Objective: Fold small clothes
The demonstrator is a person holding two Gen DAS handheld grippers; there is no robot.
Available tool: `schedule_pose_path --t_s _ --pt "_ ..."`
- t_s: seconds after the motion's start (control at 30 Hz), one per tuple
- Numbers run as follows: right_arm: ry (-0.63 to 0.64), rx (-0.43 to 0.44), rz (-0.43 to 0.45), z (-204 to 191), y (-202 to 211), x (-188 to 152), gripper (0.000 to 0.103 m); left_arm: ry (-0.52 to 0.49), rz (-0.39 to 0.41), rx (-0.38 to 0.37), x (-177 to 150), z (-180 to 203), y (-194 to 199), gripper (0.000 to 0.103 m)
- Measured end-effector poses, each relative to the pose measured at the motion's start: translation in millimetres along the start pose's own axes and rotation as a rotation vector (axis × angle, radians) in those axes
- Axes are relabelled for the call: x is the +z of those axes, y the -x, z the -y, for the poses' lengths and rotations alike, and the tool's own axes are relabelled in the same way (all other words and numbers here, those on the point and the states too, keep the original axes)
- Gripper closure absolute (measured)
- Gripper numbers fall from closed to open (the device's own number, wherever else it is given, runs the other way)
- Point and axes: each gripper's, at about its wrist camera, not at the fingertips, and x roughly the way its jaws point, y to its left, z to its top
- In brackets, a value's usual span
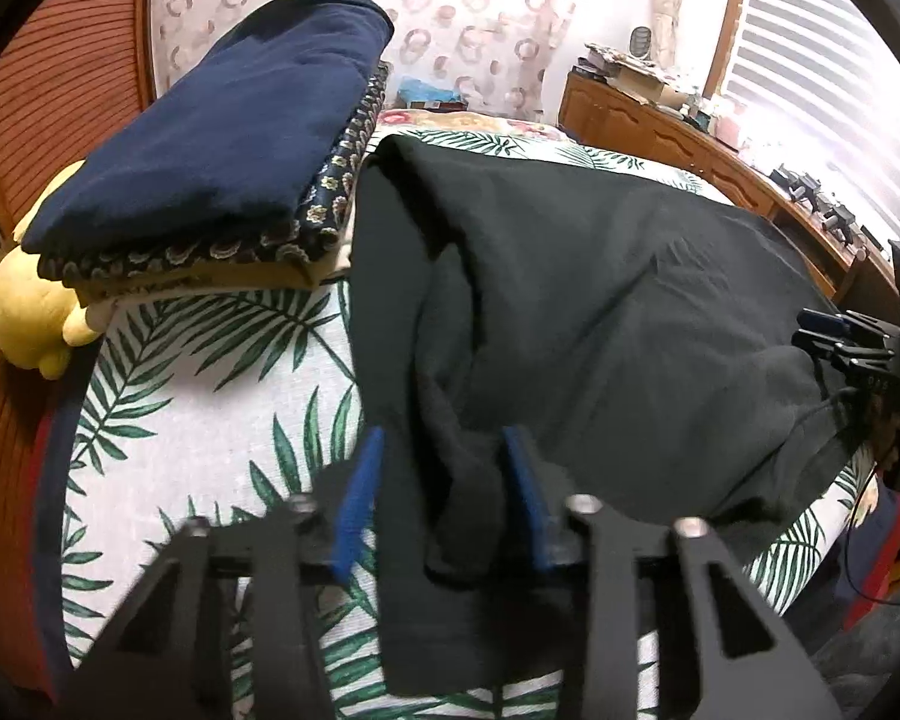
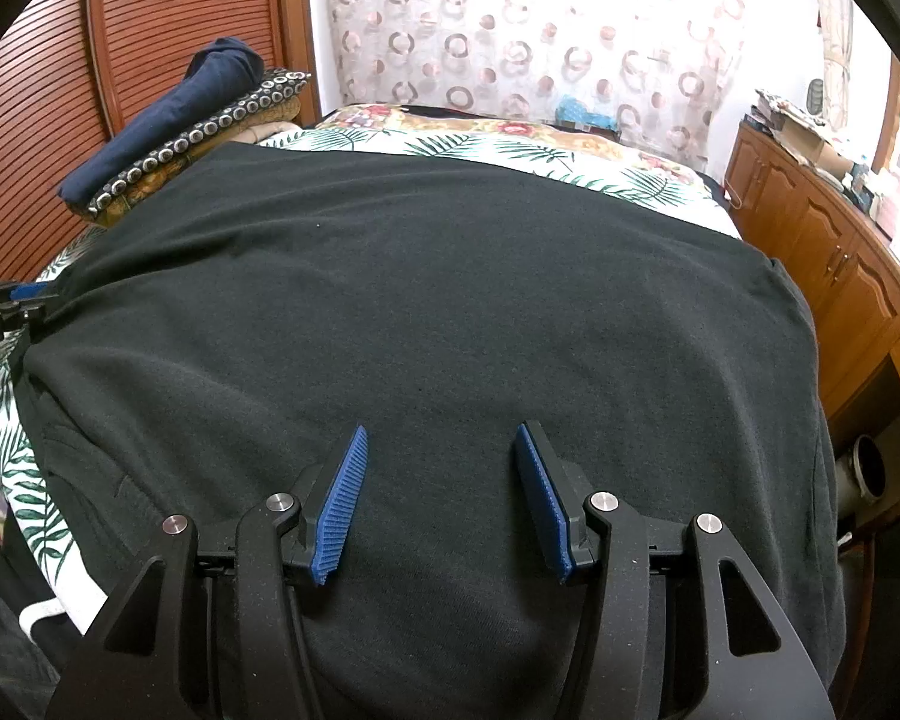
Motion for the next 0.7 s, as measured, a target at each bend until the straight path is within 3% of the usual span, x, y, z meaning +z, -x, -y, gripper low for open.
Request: schedule_pose_path --t_s 0.03,0.13,0.4,0.7 --pt "0.000 0.000 0.000 0.0 0.0 0.0 0.051 0.008 -0.007 -0.027 1.2 -0.7 -0.5 0.087" --pt "0.000 -0.001 0.001 -0.4 0.1 0.0 0.051 -0.005 0.008 -0.046 3.6 4.0 1.7 0.097" --pt "-0.022 -0.051 0.051 2.9 16.7 2.3 0.051 -0.095 0.155 -0.127 38.6 51.1 39.0 0.098" --pt "-0.121 -0.109 0.143 33.5 64.8 -7.4 0.051 -0.246 0.214 -0.327 110.2 145.8 42.1 0.099"
